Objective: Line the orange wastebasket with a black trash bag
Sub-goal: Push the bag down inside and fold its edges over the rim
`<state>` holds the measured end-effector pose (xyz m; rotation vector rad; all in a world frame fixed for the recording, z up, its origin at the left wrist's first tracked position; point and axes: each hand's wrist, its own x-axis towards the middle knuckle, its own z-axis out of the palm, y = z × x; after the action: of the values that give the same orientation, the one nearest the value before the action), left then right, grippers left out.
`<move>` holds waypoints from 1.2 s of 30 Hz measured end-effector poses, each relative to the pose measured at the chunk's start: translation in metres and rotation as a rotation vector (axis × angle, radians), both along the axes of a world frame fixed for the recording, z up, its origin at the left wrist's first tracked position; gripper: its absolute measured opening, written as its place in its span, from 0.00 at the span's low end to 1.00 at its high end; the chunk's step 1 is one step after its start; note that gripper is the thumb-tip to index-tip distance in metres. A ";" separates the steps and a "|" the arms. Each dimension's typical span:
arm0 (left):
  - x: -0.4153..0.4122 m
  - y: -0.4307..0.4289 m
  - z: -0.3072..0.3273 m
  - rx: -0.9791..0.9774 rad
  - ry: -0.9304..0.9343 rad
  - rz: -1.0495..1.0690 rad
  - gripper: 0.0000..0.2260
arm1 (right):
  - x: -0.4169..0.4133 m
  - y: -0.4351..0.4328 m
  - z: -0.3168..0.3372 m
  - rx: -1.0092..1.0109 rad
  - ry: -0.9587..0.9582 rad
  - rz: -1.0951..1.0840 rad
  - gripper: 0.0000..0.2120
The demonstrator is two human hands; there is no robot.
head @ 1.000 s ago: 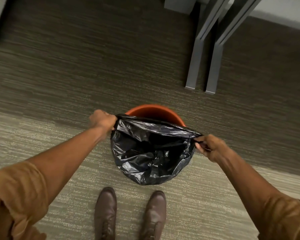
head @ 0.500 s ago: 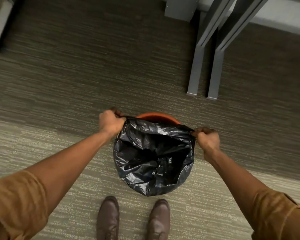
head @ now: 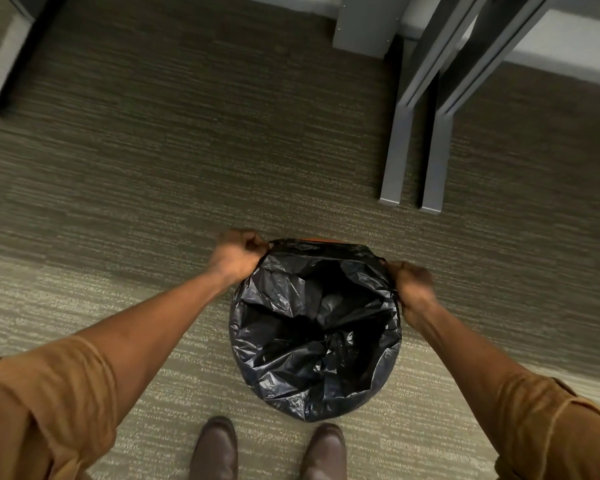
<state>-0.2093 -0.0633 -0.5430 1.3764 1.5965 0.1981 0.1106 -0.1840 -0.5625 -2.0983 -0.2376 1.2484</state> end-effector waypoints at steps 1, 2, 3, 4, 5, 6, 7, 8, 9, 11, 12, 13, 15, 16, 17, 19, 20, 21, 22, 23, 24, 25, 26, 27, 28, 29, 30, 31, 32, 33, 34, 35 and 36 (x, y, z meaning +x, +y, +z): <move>0.001 0.001 -0.002 -0.006 -0.008 0.005 0.07 | 0.000 0.002 -0.001 0.002 0.034 -0.007 0.07; 0.002 0.001 -0.003 -0.023 -0.010 0.013 0.06 | 0.000 0.003 -0.002 -0.005 0.059 -0.010 0.06; 0.002 0.002 -0.005 -0.051 -0.003 0.018 0.06 | 0.001 0.005 -0.004 -0.030 0.061 -0.006 0.06; 0.002 0.001 -0.007 -0.086 0.018 0.025 0.07 | 0.000 0.006 -0.004 -0.078 0.039 0.004 0.06; 0.002 0.000 -0.010 -0.122 0.045 0.041 0.08 | -0.002 0.006 -0.006 -0.134 0.003 0.014 0.05; 0.002 -0.002 -0.012 -0.154 0.070 0.072 0.08 | -0.003 0.006 -0.008 -0.186 -0.032 0.026 0.06; 0.001 -0.003 -0.014 -0.181 0.090 0.113 0.08 | -0.004 0.005 -0.009 -0.224 -0.059 0.036 0.07; 0.000 -0.004 -0.016 -0.211 0.108 0.162 0.08 | -0.005 0.004 -0.011 -0.250 -0.077 0.045 0.07; -0.002 -0.006 -0.016 -0.240 0.131 0.205 0.08 | -0.005 0.003 -0.012 -0.273 -0.090 0.050 0.06; -0.006 -0.009 -0.017 -0.274 0.195 0.198 0.07 | -0.002 0.000 -0.014 -0.328 -0.128 0.068 0.08; -0.009 -0.011 -0.017 -0.275 0.228 0.159 0.08 | -0.001 -0.003 -0.014 -0.350 -0.153 0.079 0.09; -0.012 -0.012 -0.016 -0.267 0.272 0.122 0.10 | 0.000 -0.007 -0.014 -0.362 -0.163 0.081 0.09; -0.018 -0.017 -0.013 -0.234 0.326 0.091 0.12 | 0.002 -0.016 -0.009 -0.369 -0.151 0.083 0.07; -0.020 -0.019 -0.010 -0.201 0.332 0.094 0.15 | 0.001 -0.020 -0.003 -0.359 -0.161 0.092 0.07; -0.021 -0.023 -0.004 -0.149 0.345 0.097 0.17 | 0.000 -0.025 0.004 -0.338 -0.210 0.105 0.07; -0.021 -0.037 0.010 0.102 0.409 0.033 0.16 | -0.004 -0.033 0.021 -0.229 -0.433 0.132 0.06; -0.020 -0.046 0.016 0.305 0.451 -0.061 0.17 | -0.008 -0.036 0.029 -0.117 -0.582 0.185 0.06; -0.019 -0.057 0.023 0.497 0.482 -0.201 0.18 | -0.012 -0.038 0.036 0.023 -0.725 0.285 0.08; -0.017 -0.068 0.031 0.645 0.484 -0.360 0.21 | -0.019 -0.041 0.044 0.170 -0.849 0.420 0.10; -0.014 -0.080 0.038 0.732 0.468 -0.528 0.23 | -0.028 -0.044 0.052 0.296 -0.943 0.574 0.11; -0.009 -0.092 0.043 0.756 0.453 -0.697 0.26 | -0.038 -0.046 0.058 0.400 -1.005 0.739 0.12; -0.002 -0.106 0.046 0.719 0.454 -0.859 0.30 | -0.048 -0.050 0.061 0.487 -1.028 0.905 0.11; 0.005 -0.119 0.049 0.636 0.477 -1.008 0.33 | -0.057 -0.054 0.064 0.551 -1.030 1.070 0.10; 0.011 -0.133 0.050 0.549 0.506 -1.133 0.37 | -0.064 -0.058 0.065 0.575 -1.025 1.234 0.09; 0.015 -0.145 0.049 0.476 0.539 -1.223 0.41 | -0.070 -0.060 0.064 0.546 -1.015 1.393 0.11; 0.016 -0.155 0.047 0.404 0.579 -1.283 0.44 | -0.076 -0.062 0.063 0.456 -0.995 1.532 0.15; 0.016 -0.164 0.046 0.332 0.624 -1.320 0.47 | -0.081 -0.063 0.059 0.319 -0.965 1.647 0.21; 0.014 -0.169 0.044 0.267 0.674 -1.338 0.49 | -0.085 -0.063 0.055 0.164 -0.935 1.748 0.26; 0.011 -0.173 0.042 0.211 0.720 -1.340 0.51 | -0.087 -0.063 0.050 0.021 -0.913 1.842 0.30; 0.008 -0.174 0.040 0.160 0.760 -1.334 0.54 | -0.089 -0.063 0.043 -0.094 -0.904 1.926 0.34; 0.007 -0.174 0.038 0.110 0.796 -1.332 0.56 | -0.090 -0.062 0.036 -0.185 -0.906 1.998 0.36; 0.005 -0.173 0.038 0.062 0.828 -1.340 0.58 | -0.090 -0.061 0.032 -0.263 -0.911 2.055 0.38; 0.004 -0.170 0.038 0.017 0.854 -1.353 0.59 | -0.088 -0.060 0.028 -0.340 -0.914 2.101 0.40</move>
<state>-0.2056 -0.2337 -0.5053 2.4003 0.8726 -1.3104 0.0222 -0.2437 -0.5343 -2.0218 -3.3150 0.8419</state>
